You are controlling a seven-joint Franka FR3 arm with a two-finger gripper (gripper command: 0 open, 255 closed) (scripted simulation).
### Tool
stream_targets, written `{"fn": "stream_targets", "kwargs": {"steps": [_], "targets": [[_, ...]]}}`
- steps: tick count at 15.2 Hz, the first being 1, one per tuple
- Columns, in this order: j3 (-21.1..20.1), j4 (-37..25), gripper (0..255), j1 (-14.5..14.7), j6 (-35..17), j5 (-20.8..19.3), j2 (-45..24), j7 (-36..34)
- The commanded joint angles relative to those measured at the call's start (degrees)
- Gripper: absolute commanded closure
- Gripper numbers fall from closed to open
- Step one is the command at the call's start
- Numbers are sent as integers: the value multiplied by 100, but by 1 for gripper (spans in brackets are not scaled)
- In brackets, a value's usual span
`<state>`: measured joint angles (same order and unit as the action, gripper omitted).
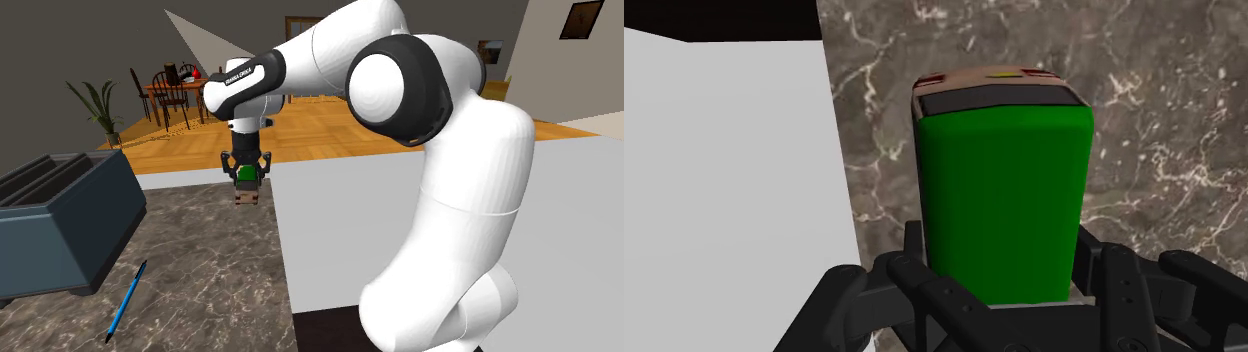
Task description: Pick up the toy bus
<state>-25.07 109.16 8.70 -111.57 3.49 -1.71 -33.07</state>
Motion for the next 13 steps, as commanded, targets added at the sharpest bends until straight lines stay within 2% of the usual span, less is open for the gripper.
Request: {"fn": "stream_targets", "kwargs": {"steps": [1,11,13], "targets": [[4,-120,255,-5,152,14,38,5],[11,-826,255,-14,912,26,98,-23],[11,-837,255,-14,923,26,98,-24]]}}
